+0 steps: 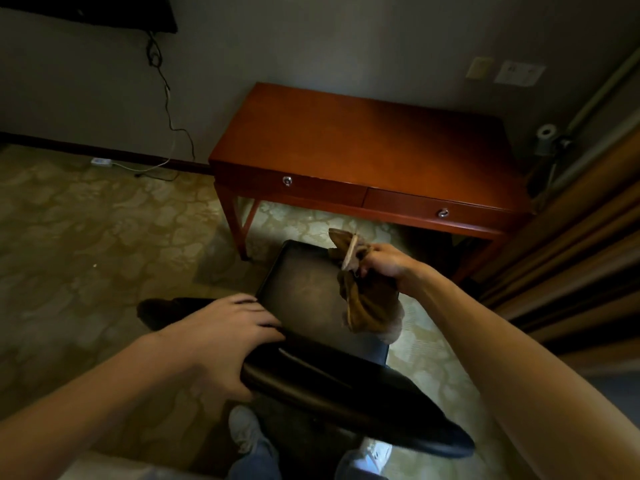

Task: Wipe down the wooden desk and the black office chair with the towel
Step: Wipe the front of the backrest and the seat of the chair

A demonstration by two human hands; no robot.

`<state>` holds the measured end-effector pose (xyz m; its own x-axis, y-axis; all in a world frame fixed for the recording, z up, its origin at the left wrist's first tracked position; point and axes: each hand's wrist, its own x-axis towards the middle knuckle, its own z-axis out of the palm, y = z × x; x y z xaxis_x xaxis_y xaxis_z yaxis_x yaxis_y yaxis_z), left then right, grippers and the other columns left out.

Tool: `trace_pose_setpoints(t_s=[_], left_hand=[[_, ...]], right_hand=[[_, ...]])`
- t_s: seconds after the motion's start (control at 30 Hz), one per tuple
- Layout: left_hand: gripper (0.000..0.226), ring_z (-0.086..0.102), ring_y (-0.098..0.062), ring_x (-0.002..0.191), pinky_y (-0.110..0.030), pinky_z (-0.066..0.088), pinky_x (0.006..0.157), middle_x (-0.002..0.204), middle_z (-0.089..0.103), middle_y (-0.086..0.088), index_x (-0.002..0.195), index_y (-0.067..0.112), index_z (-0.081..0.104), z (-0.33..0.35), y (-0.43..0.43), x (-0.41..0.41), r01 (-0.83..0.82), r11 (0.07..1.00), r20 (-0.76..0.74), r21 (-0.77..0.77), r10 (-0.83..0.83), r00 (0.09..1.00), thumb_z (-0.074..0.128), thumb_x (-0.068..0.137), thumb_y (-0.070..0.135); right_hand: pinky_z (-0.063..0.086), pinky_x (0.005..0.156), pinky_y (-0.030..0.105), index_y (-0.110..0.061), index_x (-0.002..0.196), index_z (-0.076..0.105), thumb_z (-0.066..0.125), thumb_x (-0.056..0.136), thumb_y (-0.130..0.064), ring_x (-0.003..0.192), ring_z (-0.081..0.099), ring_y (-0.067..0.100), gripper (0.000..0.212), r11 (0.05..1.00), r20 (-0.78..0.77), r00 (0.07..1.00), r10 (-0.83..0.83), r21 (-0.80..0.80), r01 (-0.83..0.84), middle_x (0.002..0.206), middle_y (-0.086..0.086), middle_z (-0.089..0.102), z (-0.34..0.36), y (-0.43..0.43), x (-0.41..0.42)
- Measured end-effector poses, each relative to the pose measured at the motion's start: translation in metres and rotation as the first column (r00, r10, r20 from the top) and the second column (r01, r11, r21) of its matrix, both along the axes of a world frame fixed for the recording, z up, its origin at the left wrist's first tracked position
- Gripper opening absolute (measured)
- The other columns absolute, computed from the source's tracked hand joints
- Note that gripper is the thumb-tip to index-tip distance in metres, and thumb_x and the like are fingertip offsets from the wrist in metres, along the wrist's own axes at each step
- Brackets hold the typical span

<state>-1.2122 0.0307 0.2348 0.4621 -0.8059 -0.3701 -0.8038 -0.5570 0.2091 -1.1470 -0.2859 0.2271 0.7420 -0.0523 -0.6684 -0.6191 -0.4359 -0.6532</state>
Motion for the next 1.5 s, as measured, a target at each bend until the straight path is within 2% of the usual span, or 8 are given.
trace_pose_setpoints(t_s=[0.27, 0.57, 0.73, 0.83, 0.93, 1.07, 1.23, 1.5], left_hand=[[0.079, 0.053, -0.004, 0.122, -0.036, 0.034, 0.115, 0.127, 0.06, 0.021, 0.134, 0.04, 0.057, 0.005, -0.052, -0.001, -0.053, 0.998, 0.003, -0.046, 0.053, 0.999, 0.049, 0.07, 0.085], [0.069, 0.062, -0.005, 0.093, -0.038, 0.054, 0.09, 0.103, 0.066, 0.017, 0.119, 0.037, 0.065, -0.001, -0.1, 0.014, -0.05, 0.993, 0.061, -0.107, 0.056, 0.997, 0.046, 0.073, 0.084], [0.084, 0.063, -0.008, 0.104, -0.037, 0.049, 0.1, 0.111, 0.069, 0.014, 0.127, 0.033, 0.066, 0.001, -0.088, 0.027, -0.051, 0.989, 0.33, -0.137, 0.094, 0.939, 0.035, 0.076, 0.092], [0.098, 0.059, -0.011, 0.12, -0.033, 0.044, 0.106, 0.129, 0.066, 0.01, 0.138, 0.028, 0.061, -0.007, -0.063, 0.018, -0.161, 0.967, 0.383, -0.197, 0.227, 0.895, 0.03, 0.076, 0.097], [0.092, 0.054, -0.011, 0.126, -0.037, 0.043, 0.102, 0.135, 0.062, 0.009, 0.138, 0.03, 0.059, -0.018, -0.037, 0.008, -0.377, 0.824, 0.214, -0.422, 0.495, 0.842, 0.031, 0.079, 0.094], [0.057, 0.055, -0.017, 0.124, -0.038, 0.043, 0.095, 0.129, 0.063, 0.003, 0.128, 0.026, 0.065, -0.017, -0.027, 0.03, -0.646, 0.354, -0.17, -0.677, 0.778, 0.605, 0.039, 0.097, 0.067], [0.036, 0.056, -0.023, 0.123, -0.043, 0.043, 0.1, 0.126, 0.068, -0.002, 0.12, 0.021, 0.071, -0.022, -0.027, 0.067, -0.654, 0.348, 0.034, -0.672, 0.896, 0.442, 0.049, 0.103, 0.044], [0.047, 0.06, -0.02, 0.114, -0.042, 0.045, 0.09, 0.115, 0.071, 0.004, 0.113, 0.027, 0.073, -0.026, -0.023, 0.14, -0.618, 0.329, 0.045, -0.714, 0.902, 0.428, 0.041, 0.097, 0.058]], right_hand=[[0.056, 0.061, 0.023, -0.014, 0.092, 0.067, 0.053, 0.088, 0.01, 0.073, 0.065, 0.018, 0.028, 0.998, 0.148, 0.988, -0.051, 0.038, 0.046, 0.066, 0.001, 0.069, -0.008, 0.001, -0.017], [0.053, 0.088, 0.037, -0.023, 0.115, 0.066, 0.054, 0.082, 0.001, 0.1, 0.065, 0.026, 0.043, 0.979, 0.435, 0.9, 0.008, -0.187, 0.082, 0.103, 0.004, 0.071, 0.007, -0.02, -0.047], [0.047, 0.083, 0.03, -0.028, 0.114, 0.06, 0.057, 0.08, -0.003, 0.104, 0.065, 0.026, 0.042, 0.945, 0.652, 0.755, 0.068, -0.284, 0.161, 0.109, 0.001, 0.07, 0.013, -0.019, -0.068], [0.047, 0.106, 0.044, -0.024, 0.143, 0.051, 0.061, 0.077, -0.007, 0.129, 0.051, 0.029, 0.069, 0.894, 0.721, 0.66, 0.211, -0.415, 0.168, 0.143, 0.003, 0.057, 0.011, -0.016, -0.088], [0.041, 0.111, 0.05, -0.023, 0.152, 0.041, 0.066, 0.071, -0.005, 0.139, 0.035, 0.031, 0.086, 0.824, 0.786, 0.531, 0.315, -0.504, 0.259, 0.155, 0.005, 0.044, -0.002, -0.007, -0.114], [0.041, 0.11, 0.058, -0.022, 0.152, 0.041, 0.069, 0.069, -0.001, 0.143, 0.033, 0.037, 0.09, 0.809, 0.811, 0.514, 0.279, -0.487, 0.329, 0.157, 0.01, 0.04, -0.014, 0.006, -0.112], [0.057, 0.091, 0.049, -0.026, 0.145, 0.048, 0.066, 0.067, -0.011, 0.138, 0.043, 0.034, 0.082, 0.75, 0.827, 0.465, 0.314, -0.517, 0.413, 0.149, 0.005, 0.051, -0.025, 0.015, -0.093], [0.058, 0.081, 0.045, -0.025, 0.142, 0.051, 0.059, 0.067, -0.016, 0.136, 0.047, 0.034, 0.076, 0.732, 0.872, 0.382, 0.308, -0.473, 0.491, 0.146, 0.006, 0.054, -0.031, 0.016, -0.023]])
